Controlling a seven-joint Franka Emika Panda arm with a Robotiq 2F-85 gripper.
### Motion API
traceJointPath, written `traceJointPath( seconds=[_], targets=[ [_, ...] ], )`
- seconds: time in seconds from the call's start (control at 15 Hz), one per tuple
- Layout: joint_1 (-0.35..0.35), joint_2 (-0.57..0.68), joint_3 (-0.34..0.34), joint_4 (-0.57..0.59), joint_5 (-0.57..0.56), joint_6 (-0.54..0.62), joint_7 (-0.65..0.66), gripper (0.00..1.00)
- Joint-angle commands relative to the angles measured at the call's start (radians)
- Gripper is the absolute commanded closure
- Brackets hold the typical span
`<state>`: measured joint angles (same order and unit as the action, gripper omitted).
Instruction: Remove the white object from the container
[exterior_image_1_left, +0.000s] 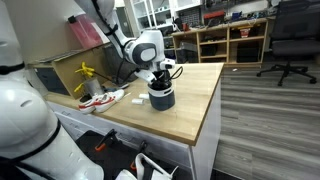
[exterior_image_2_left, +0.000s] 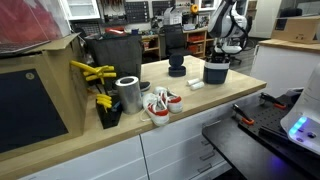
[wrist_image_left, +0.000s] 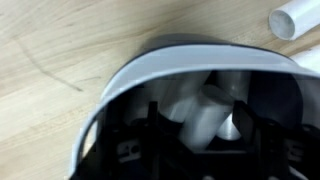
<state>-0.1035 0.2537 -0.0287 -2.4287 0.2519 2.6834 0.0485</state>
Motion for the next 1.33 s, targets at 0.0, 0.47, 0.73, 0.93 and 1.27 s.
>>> traceJointPath(
  seconds=[0.0, 0.47, 0.73, 0.93, 1.27],
  targets=[
    [-0.015, 0.025, 0.023, -0.035, 0.045, 0.088, -0.063, 0.47],
    [-0.056, -0.014, 0.1, -0.083, 0.103, 0.18, -0.18, 0.93],
    [-0.109, -0.052, 0.161, -0.087, 0.199, 0.155, -0.301, 0.96],
    [-0.107, -0.113, 0.154, -0.093, 0.198, 0.104, -0.319, 0.95],
    [-0.044, -0.264, 0.059, -0.072, 0.03, -0.03, -0.217, 0.95]
  ],
)
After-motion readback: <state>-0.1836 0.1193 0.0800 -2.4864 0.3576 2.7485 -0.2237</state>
